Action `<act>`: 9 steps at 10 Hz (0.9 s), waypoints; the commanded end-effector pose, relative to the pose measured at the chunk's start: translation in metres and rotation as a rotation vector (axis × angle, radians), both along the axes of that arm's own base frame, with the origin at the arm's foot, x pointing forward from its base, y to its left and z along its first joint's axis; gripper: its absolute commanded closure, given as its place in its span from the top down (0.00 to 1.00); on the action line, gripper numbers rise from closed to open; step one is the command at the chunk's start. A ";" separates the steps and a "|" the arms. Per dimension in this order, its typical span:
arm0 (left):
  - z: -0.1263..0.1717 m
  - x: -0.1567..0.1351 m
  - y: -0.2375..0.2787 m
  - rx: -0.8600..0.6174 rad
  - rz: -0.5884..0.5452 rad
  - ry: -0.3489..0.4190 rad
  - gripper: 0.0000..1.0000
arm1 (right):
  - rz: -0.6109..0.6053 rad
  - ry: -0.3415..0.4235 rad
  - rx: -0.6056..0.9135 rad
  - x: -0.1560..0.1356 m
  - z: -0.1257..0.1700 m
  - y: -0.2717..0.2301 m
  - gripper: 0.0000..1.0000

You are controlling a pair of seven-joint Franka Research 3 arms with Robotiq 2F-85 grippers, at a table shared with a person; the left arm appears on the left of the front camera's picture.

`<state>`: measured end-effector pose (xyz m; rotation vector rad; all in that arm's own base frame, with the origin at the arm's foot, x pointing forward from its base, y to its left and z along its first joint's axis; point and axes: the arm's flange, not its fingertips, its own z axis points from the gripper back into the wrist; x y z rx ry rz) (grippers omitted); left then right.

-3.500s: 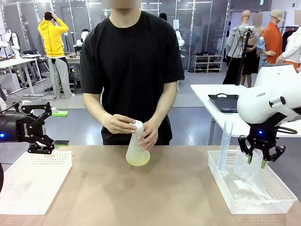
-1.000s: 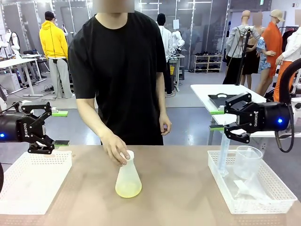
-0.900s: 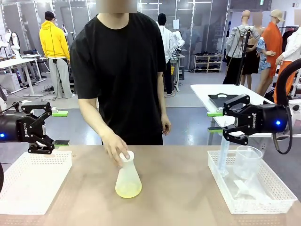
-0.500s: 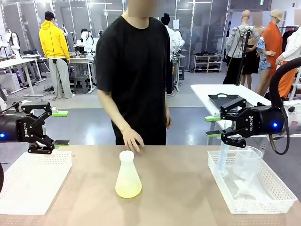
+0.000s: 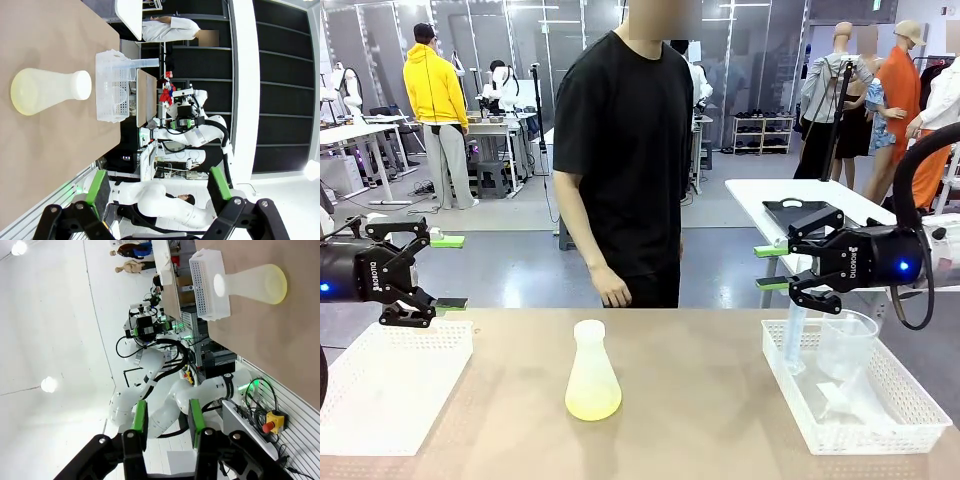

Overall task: Prepare the solutions needed for the experiment.
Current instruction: When the human places the Big flask in the center of the table, pick up the Big flask and place it in the left Organizing basket.

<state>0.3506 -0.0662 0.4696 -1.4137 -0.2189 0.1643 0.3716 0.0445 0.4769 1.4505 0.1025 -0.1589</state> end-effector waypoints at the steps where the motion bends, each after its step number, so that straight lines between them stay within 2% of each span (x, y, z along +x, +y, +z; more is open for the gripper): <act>1: -0.010 0.013 -0.009 0.029 -0.041 -0.117 1.00 | -0.005 -0.001 0.017 -0.002 0.002 0.001 0.43; 2: -0.020 0.025 -0.014 0.127 -0.028 -0.315 1.00 | -0.005 -0.001 0.017 -0.002 0.002 0.001 0.43; 3: -0.027 0.033 -0.016 0.151 -0.033 -0.519 1.00 | -0.005 -0.001 0.017 -0.002 0.002 0.001 0.43; 4: -0.030 0.038 -0.018 0.207 0.012 -0.648 1.00 | -0.005 -0.001 0.017 -0.002 0.002 0.001 0.43; 5: -0.032 0.045 -0.018 0.255 0.042 -0.711 1.00 | -0.005 -0.001 0.017 -0.002 0.002 0.001 0.43; 7: -0.030 0.051 -0.013 0.242 -0.010 -0.665 1.00 | -0.005 -0.001 0.017 -0.002 0.002 0.001 0.43; 8: -0.021 0.037 -0.008 0.236 -0.018 -0.661 1.00 | -0.005 -0.001 0.017 -0.002 0.002 0.001 0.43; 9: -0.021 0.037 -0.008 0.236 -0.018 -0.661 1.00 | -0.005 -0.001 0.017 -0.002 0.002 0.001 0.43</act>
